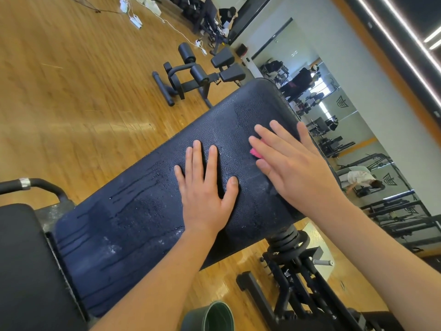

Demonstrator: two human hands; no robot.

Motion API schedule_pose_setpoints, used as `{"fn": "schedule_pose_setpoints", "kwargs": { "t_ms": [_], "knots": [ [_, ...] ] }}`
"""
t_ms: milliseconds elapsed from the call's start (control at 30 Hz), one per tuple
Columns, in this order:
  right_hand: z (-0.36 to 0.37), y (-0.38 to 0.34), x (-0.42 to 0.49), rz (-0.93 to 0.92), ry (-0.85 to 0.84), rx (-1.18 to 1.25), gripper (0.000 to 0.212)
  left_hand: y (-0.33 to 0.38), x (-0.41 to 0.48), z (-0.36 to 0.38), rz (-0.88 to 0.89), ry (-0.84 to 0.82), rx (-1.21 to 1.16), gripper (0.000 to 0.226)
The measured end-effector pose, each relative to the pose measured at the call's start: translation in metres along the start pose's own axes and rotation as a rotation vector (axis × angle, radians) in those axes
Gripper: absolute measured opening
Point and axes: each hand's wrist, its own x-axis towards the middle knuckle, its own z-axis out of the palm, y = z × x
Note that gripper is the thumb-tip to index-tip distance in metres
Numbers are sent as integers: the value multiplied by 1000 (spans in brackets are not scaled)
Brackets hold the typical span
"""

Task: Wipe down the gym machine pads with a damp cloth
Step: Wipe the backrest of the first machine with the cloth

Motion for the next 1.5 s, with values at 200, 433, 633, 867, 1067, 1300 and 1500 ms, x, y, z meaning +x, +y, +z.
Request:
{"fn": "schedule_pose_setpoints", "kwargs": {
  "t_ms": [200, 433, 633, 867, 1067, 1300, 1500],
  "knots": [
    [5, -2, 11, 23, -6, -92, 45, 0, 0, 1, -7, 2, 3, 67],
    [9, -8, 58, 60, -41, -136, 50, 0, 0, 0, -3, 9, 7, 67],
    [1, -4, 49, 18, -124, -97, 50, 0, 0, 0, -5, 3, 3, 67],
    [0, -3, 28, -43, -76, -93, 56, 1, 0, 1, -10, -9, 10, 67],
    [11, -4, 66, -50, 9, -81, 55, 1, 0, 2, -4, 12, -6, 67],
    [14, -2, 96, -26, -11, -17, 46, -2, 0, 2, 3, 10, -8, 66],
    [4, 1, 95, -9, -88, 124, 50, -1, 0, -2, -11, -24, 2, 66]
  ]
}}
